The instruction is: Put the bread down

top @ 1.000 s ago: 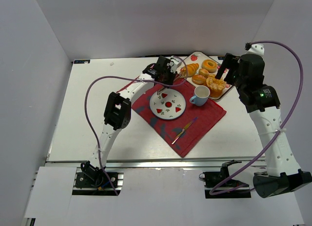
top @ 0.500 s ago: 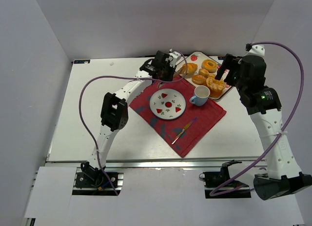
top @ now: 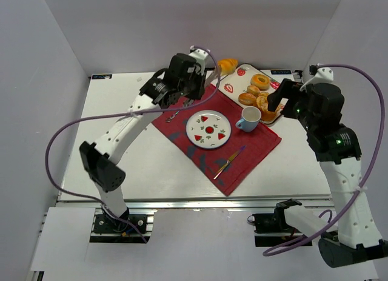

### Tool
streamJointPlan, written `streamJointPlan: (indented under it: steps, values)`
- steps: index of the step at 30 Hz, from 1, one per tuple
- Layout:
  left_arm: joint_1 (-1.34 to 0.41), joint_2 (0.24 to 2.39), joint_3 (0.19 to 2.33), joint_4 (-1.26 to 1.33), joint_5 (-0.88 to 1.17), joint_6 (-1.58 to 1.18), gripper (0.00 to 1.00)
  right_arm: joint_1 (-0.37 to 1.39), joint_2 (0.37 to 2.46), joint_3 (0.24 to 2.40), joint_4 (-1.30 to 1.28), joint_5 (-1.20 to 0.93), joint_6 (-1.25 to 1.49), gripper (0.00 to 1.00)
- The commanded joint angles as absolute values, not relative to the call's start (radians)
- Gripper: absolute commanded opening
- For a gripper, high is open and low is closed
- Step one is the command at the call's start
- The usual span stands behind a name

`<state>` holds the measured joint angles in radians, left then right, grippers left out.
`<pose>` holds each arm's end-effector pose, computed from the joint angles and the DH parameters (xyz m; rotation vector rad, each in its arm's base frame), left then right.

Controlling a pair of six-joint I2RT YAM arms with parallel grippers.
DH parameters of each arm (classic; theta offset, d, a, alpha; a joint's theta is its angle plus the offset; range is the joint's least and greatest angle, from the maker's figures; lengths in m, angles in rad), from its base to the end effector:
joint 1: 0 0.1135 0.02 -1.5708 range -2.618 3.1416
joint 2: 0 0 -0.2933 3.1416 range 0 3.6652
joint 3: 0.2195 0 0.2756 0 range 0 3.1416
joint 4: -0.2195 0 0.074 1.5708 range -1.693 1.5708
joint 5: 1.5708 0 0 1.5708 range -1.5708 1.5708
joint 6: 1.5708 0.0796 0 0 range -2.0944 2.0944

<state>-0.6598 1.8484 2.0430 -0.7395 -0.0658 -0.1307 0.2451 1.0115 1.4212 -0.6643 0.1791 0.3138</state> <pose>0.3855 -0.2925 0.4269 0.5213 2.0759 -0.3991 0.2310 0.0432 0.4859 0.1891 1.8175 0.2314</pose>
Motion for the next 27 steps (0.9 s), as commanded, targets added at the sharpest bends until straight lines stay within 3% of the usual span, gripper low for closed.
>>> streamJointPlan:
  steps: [1,8,12,27]
  values:
    - [-0.716,1.715,1.883,-0.824,-0.176,-0.201,0.0,0.25,0.947,1.402,-0.666,0.112,0.319,0.89]
    - [-0.77,1.428,1.44,-0.727,-0.291,-0.363,0.0,0.25,0.896,1.404,-0.673,0.068,0.311,0.89]
    - [-0.77,1.327,1.291,-0.655,-0.302,-0.417,0.0,0.25,0.899,1.39,-0.673,0.037,0.325,0.89]
    - [-0.807,1.321,1.161,-0.535,-0.264,-0.466,0.0,0.249,0.891,1.361,-0.676,0.02,0.347,0.89]
